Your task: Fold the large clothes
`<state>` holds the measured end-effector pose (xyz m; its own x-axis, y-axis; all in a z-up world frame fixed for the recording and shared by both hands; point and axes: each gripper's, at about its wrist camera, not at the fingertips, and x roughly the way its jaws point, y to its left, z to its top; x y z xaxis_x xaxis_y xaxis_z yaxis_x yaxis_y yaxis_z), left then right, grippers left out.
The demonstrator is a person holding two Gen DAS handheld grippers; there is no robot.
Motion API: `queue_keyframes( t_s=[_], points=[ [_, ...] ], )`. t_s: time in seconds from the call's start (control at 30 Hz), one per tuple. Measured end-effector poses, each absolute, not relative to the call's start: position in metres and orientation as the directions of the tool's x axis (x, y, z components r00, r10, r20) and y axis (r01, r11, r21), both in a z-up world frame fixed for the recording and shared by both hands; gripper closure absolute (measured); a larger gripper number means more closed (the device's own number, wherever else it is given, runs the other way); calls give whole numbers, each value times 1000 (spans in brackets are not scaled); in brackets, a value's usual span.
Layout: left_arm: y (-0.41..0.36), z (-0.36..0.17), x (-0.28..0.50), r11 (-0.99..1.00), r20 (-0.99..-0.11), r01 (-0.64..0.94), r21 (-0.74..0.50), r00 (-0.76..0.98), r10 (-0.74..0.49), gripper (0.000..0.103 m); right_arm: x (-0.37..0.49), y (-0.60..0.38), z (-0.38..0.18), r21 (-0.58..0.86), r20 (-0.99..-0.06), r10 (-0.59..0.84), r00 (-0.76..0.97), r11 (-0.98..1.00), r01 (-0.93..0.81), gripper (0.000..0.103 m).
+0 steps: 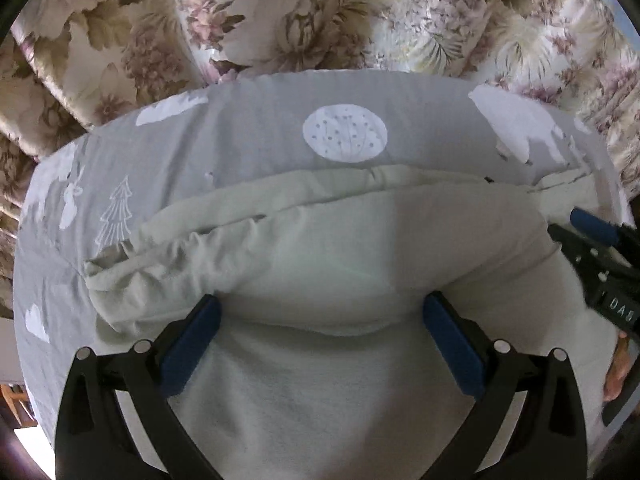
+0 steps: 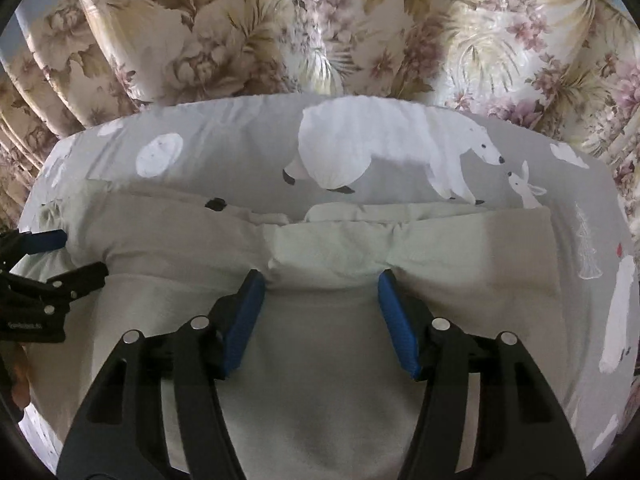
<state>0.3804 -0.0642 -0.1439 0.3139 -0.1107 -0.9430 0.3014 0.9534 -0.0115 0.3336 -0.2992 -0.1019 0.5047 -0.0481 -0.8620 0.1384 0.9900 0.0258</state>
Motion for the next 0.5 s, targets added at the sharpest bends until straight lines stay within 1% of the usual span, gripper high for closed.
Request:
queue_keyframes(
  t_s=[0.07, 0.17, 0.23, 0.3, 0.33, 0.37, 0.43, 0.5],
  points=[
    [-65, -141, 377, 957, -938, 290, -5, 331, -105, 1, 331, -301, -99, 43, -855, -39, 518, 988, 146, 44],
    [-57, -128, 362, 959, -914, 283, 28, 396, -90, 1, 308, -298, -82, 29, -800, -46, 598, 993, 115, 44],
    [-48, -115, 344, 961, -884, 263, 79, 464, -54, 2, 280, -300, -66, 55, -751, -27, 660, 993, 103, 44],
    [-36, -102, 324, 966, -860, 254, 52, 503, -87, 2, 248, -297, -52, 49, -701, -36, 712, 994, 99, 42],
    [-28, -97, 309, 965, -849, 260, 29, 516, -114, 2, 233, -293, -48, 45, -687, -35, 726, 995, 90, 37],
    [-24, -95, 297, 962, -841, 271, 21, 525, -130, 2, 219, -290, -46, 32, -678, -40, 734, 996, 84, 35],
    [-10, -94, 267, 959, -821, 280, 31, 554, -135, 2, 189, -281, -50, -21, -670, -57, 740, 998, 58, 35],
    [1, -104, 250, 960, -827, 278, 35, 547, -128, 2, 170, -277, -61, -74, -681, -96, 726, 995, 62, 35]
  ],
)
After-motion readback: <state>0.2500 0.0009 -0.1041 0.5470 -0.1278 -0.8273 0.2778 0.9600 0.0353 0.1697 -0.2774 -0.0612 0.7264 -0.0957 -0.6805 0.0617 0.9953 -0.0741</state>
